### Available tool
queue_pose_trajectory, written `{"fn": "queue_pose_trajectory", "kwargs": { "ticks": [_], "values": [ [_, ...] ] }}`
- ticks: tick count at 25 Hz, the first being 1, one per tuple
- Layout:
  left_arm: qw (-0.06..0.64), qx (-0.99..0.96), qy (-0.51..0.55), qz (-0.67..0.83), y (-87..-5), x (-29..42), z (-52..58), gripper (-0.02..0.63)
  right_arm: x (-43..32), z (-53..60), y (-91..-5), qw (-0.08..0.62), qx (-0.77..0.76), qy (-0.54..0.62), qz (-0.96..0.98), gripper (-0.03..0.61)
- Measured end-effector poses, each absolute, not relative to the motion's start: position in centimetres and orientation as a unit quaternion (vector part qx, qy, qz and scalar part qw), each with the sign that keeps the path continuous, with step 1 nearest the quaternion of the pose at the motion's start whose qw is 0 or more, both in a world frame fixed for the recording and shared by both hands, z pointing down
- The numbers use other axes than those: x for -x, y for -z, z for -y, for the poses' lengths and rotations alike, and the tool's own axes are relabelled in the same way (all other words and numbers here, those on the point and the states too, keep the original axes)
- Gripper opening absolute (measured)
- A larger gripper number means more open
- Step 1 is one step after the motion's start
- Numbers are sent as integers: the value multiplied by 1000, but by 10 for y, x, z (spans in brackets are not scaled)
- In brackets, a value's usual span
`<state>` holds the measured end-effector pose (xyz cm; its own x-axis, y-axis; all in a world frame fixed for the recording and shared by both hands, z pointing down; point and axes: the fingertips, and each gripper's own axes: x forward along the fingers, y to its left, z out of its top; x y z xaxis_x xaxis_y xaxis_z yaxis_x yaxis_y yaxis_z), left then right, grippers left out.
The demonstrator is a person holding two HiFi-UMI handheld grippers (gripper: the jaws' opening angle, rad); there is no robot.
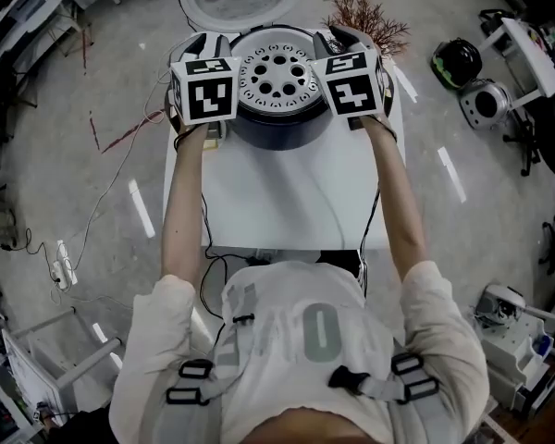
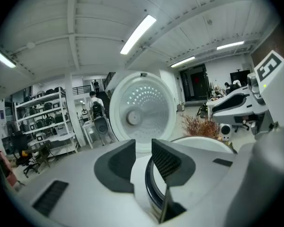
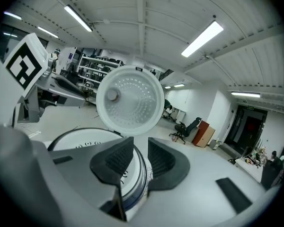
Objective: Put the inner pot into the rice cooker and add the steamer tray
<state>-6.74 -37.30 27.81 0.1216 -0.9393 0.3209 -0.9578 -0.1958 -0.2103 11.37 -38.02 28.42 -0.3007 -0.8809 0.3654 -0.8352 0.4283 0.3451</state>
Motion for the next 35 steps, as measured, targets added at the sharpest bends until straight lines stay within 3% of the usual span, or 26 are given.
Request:
{"fn": "queue_pose_trajectory", "kwargs": {
  "ticks": [7,10,13,17,27,35],
  "values": [
    [-37,-769,-101,630,-183,79,328,94,-97,330,-196,170,-555,93,809,100],
    [-71,-779,-67,619,-157,83,294,92,-90,297,-167,119,-570,114,805,47],
    [-106,-785,-22,609,-140,85,257,44,-78,261,-152,70,-574,132,805,9],
    [-120,-793,20,597,-145,81,212,20,-67,220,-160,27,-579,128,805,9],
    [-36,-794,-13,607,-250,86,169,20,-72,162,-261,63,-584,49,808,9],
    [-24,-800,-21,600,-265,83,171,20,-63,160,-287,98,-569,23,816,8]
  ]
}}
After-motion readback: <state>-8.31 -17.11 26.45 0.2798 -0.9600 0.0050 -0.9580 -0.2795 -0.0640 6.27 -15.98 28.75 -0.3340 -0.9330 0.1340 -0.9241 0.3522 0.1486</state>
